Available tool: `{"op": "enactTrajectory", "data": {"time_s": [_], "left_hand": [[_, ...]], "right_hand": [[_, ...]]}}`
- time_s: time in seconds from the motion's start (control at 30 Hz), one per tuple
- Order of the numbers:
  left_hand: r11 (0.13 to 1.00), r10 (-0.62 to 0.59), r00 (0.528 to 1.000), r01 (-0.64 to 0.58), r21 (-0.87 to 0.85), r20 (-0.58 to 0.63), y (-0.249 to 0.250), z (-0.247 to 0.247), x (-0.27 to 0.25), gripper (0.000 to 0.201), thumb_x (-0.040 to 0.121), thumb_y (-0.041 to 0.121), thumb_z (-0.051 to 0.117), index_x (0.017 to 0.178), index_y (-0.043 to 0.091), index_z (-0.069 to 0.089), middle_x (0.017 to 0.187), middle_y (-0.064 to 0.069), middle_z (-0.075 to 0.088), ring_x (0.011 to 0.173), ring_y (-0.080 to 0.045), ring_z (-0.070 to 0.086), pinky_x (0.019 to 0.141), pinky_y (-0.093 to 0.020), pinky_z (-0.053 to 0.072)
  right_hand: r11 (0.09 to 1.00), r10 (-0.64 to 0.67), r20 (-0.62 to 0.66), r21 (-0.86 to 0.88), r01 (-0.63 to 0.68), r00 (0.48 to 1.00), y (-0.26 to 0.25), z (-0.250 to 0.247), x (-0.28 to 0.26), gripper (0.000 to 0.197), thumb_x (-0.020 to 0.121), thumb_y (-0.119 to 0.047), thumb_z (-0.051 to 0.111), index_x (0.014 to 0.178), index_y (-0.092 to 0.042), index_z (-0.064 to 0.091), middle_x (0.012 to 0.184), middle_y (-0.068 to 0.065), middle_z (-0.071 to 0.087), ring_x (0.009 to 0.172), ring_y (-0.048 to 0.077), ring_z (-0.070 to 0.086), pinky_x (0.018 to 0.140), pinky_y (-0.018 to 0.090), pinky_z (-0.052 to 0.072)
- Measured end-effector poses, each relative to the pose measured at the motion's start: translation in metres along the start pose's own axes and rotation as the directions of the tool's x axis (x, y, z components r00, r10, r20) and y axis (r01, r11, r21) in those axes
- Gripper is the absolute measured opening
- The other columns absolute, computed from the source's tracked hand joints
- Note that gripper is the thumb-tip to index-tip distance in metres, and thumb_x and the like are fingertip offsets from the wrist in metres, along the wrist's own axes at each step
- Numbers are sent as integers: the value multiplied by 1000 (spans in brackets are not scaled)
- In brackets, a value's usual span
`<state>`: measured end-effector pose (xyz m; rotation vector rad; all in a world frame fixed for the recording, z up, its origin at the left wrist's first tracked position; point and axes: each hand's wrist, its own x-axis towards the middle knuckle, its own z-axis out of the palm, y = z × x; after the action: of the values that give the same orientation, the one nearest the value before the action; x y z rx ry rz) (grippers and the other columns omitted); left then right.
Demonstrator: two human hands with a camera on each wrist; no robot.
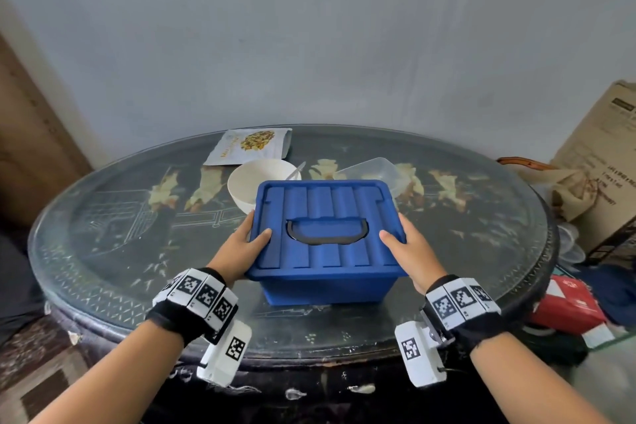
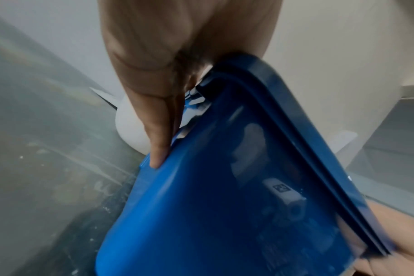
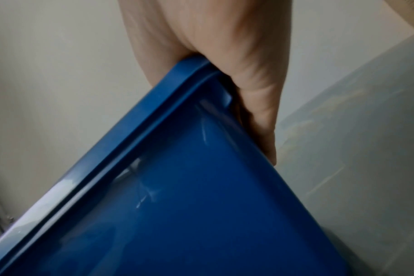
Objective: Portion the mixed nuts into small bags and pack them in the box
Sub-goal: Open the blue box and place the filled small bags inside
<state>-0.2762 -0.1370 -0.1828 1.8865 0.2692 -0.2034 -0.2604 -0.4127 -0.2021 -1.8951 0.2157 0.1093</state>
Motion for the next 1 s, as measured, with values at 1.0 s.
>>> {"op": "enactTrajectory", "data": {"time_s": [1.0], "left_hand": [[967, 133, 990, -119, -225, 47, 211, 20, 275, 35, 98, 13, 41, 132, 20, 40, 113, -9, 55, 81, -24, 60, 51, -49, 55]], "right_hand": [[967, -245, -131, 39, 252, 961, -170, -91, 302, 28, 90, -11, 58, 117, -14, 62, 113, 15, 65, 99, 30, 63, 90, 46, 51]]}}
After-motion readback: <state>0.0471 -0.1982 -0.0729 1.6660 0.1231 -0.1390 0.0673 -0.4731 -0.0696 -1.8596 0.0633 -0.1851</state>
